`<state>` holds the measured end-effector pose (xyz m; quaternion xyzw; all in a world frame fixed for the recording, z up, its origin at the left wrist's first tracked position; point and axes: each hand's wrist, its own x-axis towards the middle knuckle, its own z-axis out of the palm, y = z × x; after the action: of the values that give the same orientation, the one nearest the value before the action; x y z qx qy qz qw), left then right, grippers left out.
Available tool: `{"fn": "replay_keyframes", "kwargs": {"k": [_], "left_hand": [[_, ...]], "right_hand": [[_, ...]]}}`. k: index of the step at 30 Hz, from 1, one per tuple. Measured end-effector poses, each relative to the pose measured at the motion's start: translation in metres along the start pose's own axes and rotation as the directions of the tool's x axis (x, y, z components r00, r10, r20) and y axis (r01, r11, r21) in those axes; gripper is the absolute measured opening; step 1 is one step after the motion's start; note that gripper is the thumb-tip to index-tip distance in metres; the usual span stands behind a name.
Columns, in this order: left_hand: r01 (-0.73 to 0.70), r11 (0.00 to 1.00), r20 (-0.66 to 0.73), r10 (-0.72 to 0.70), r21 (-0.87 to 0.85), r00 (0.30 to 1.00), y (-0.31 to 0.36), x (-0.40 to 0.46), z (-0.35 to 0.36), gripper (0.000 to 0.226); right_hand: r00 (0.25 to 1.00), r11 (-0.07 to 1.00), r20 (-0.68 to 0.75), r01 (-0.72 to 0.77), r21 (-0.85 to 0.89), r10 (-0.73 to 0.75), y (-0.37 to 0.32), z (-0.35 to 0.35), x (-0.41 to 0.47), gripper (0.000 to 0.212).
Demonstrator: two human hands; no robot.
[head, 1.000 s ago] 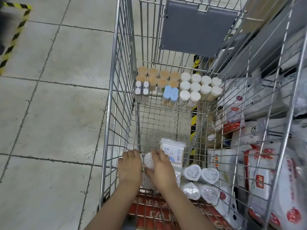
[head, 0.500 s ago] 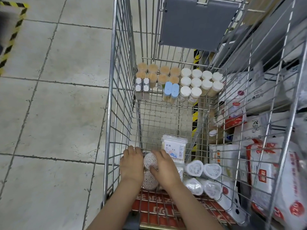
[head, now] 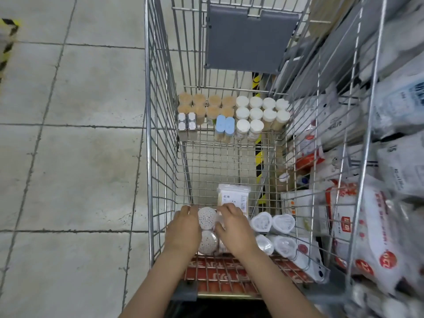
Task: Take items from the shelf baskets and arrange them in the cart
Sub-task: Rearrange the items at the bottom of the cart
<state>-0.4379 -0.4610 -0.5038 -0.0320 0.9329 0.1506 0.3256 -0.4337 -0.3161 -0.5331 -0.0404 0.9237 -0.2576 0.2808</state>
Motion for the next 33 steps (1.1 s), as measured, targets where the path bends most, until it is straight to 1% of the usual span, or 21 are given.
{"fn": "replay_keyframes", "kwargs": {"k": [2,6,11,15,18,21,24,27,29,33], "left_hand": [[-0.077,0.996,0.049,0.079,-0.032,0.996,0.001,-0.017,-0.01,0.049],[-0.221,0.975,0.143,0.214,0.036,0.966,0.004,-0.055,-0.039,0.039],[-0.387,0.91,0.197,0.356,0.151,0.914,0.014,-0.096,-0.088,0.04],[-0.518,0.828,0.184,0.487,0.213,0.854,0.038,-0.124,-0.127,0.041],[-0.615,0.753,0.156,0.596,0.234,0.788,0.068,-0.148,-0.146,0.041],[-0.707,0.652,0.172,0.69,0.274,0.703,0.102,-0.174,-0.151,0.041],[-0.792,0.566,0.174,0.777,0.229,0.605,0.13,-0.21,-0.139,0.035],[-0.88,0.45,0.212,0.854,0.153,0.474,0.149,-0.262,-0.111,0.03],[-0.921,0.366,0.261,0.884,0.132,0.388,0.155,-0.301,-0.088,0.033],[-0.962,0.265,0.395,0.878,0.068,0.27,0.147,-0.377,-0.039,0.044]], "right_hand": [[0.999,0.999,0.002,-0.046,0.019,0.046,0.0,-0.017,-0.022,0.043],[0.986,0.983,-0.006,-0.167,0.076,0.168,0.002,-0.052,-0.082,0.041],[0.94,0.937,-0.139,-0.278,0.213,0.311,-0.005,-0.09,-0.165,0.039],[0.878,0.888,-0.268,-0.292,0.356,0.396,-0.022,-0.112,-0.233,0.033],[0.802,0.854,-0.379,-0.287,0.434,0.462,-0.033,-0.117,-0.283,0.032],[0.702,0.783,-0.418,-0.328,0.528,0.576,-0.045,-0.11,-0.332,0.037],[0.601,0.704,-0.422,-0.37,0.606,0.679,-0.058,-0.091,-0.384,0.033],[0.488,0.642,-0.447,-0.374,0.669,0.75,-0.074,-0.061,-0.445,0.03],[0.4,0.584,-0.442,-0.378,0.719,0.803,-0.087,-0.035,-0.489,0.032],[0.245,0.405,-0.332,-0.382,0.831,0.911,-0.118,0.028,-0.574,0.032]]}}
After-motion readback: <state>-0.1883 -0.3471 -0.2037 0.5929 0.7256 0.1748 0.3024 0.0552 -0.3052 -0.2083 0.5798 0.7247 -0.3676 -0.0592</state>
